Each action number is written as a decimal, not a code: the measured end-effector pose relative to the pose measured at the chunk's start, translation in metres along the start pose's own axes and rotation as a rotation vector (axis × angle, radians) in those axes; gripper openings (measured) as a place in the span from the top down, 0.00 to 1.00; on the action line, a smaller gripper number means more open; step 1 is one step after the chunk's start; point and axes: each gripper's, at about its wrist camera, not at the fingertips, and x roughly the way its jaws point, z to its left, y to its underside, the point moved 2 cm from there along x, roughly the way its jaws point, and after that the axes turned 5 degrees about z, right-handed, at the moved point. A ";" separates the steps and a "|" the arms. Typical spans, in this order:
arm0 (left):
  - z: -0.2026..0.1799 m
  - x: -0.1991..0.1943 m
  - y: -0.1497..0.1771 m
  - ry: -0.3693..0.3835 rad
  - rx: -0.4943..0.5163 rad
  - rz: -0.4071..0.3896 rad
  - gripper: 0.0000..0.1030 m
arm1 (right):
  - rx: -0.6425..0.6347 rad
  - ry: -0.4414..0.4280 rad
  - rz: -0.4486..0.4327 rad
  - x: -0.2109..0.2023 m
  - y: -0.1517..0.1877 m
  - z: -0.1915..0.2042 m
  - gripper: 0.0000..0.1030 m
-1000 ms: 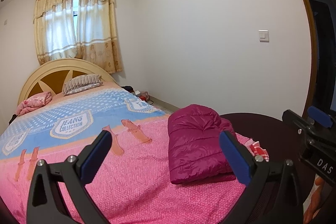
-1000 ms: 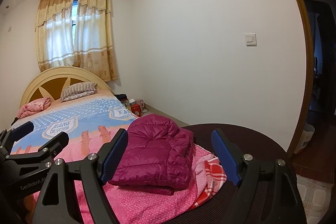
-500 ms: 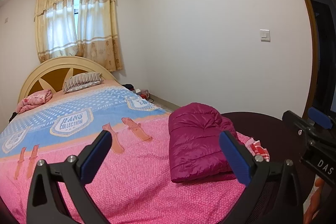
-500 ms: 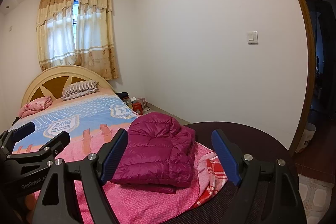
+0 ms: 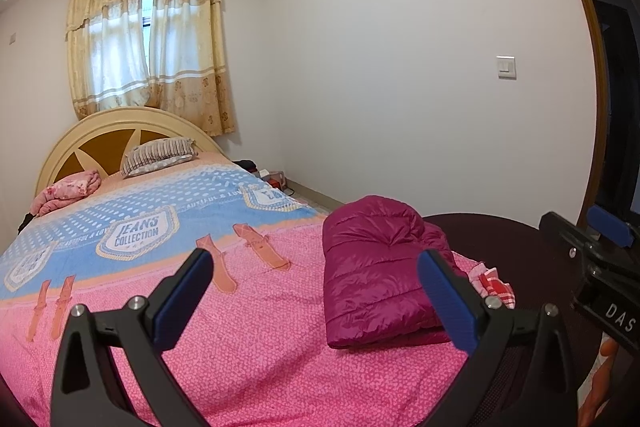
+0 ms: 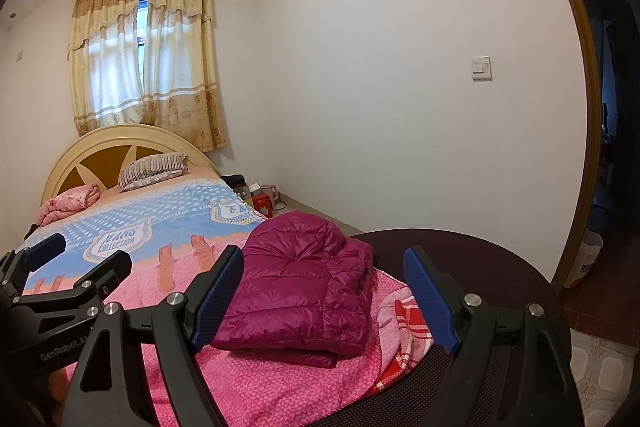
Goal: Fold large clothes
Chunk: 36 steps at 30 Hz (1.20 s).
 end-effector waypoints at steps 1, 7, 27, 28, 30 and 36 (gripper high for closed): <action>0.000 0.001 0.000 0.000 0.000 0.001 0.00 | 0.000 -0.001 0.000 0.000 0.000 0.000 0.20; 0.001 0.001 0.000 -0.003 0.002 0.002 0.00 | 0.002 0.001 0.008 0.001 0.004 0.002 0.20; 0.009 0.005 0.001 -0.015 0.001 0.004 0.00 | 0.001 0.002 0.015 0.003 0.005 0.003 0.20; 0.011 0.005 0.001 -0.015 -0.002 0.004 0.00 | 0.001 0.002 0.017 0.004 0.006 0.003 0.20; 0.013 0.006 0.001 -0.008 -0.011 0.008 0.00 | 0.001 0.000 0.024 0.006 0.007 0.002 0.20; 0.016 0.013 0.003 0.028 -0.024 0.049 0.00 | 0.000 -0.007 0.037 0.010 0.008 0.002 0.20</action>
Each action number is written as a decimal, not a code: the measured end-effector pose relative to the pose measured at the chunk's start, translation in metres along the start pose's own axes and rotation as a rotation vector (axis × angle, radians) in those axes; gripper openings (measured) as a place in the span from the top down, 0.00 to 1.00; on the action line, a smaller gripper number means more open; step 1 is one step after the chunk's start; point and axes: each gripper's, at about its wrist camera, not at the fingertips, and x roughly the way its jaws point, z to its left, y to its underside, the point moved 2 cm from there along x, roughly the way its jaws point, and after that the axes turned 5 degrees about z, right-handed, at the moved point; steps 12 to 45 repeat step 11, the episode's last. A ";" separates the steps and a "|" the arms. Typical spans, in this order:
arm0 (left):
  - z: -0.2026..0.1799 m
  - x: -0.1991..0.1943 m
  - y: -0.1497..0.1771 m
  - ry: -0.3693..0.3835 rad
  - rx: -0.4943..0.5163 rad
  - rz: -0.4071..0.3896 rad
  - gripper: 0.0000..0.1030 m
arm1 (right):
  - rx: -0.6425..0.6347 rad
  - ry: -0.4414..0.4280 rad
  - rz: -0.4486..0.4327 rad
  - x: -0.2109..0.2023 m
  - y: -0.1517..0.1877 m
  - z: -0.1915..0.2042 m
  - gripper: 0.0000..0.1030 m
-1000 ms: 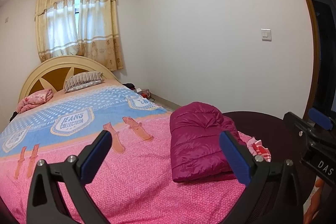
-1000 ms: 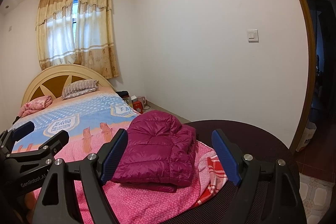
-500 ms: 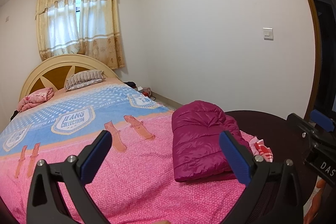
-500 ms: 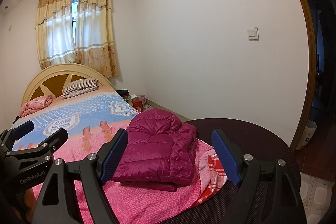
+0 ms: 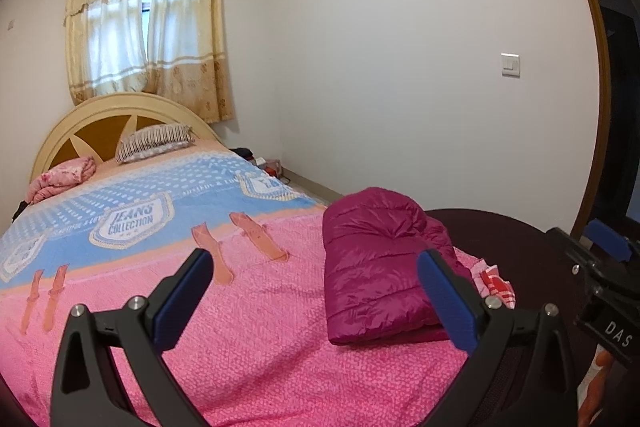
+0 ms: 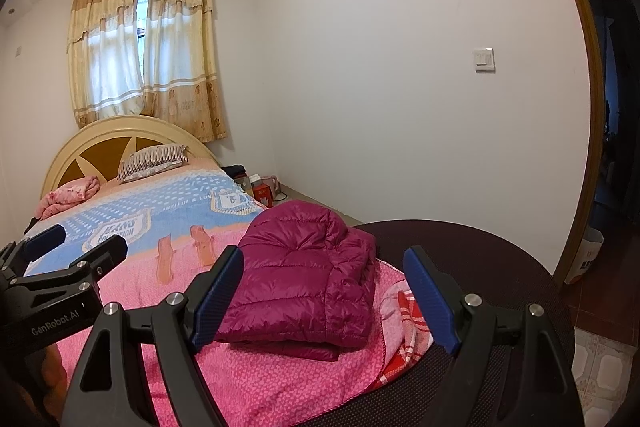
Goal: Fold large clothes
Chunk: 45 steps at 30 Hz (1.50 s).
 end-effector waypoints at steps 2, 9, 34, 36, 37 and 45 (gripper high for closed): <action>0.000 0.002 0.001 0.001 -0.004 0.010 0.00 | 0.000 -0.002 0.000 0.001 0.000 -0.001 0.20; 0.003 0.002 0.001 -0.031 -0.001 0.005 0.00 | 0.004 -0.003 0.011 0.004 0.000 -0.002 0.20; 0.005 0.004 0.001 -0.028 -0.011 0.016 0.00 | 0.006 -0.005 0.016 0.006 0.000 -0.003 0.20; 0.005 0.004 0.001 -0.028 -0.011 0.016 0.00 | 0.006 -0.005 0.016 0.006 0.000 -0.003 0.20; 0.005 0.004 0.001 -0.028 -0.011 0.016 0.00 | 0.006 -0.005 0.016 0.006 0.000 -0.003 0.20; 0.005 0.004 0.001 -0.028 -0.011 0.016 0.00 | 0.006 -0.005 0.016 0.006 0.000 -0.003 0.20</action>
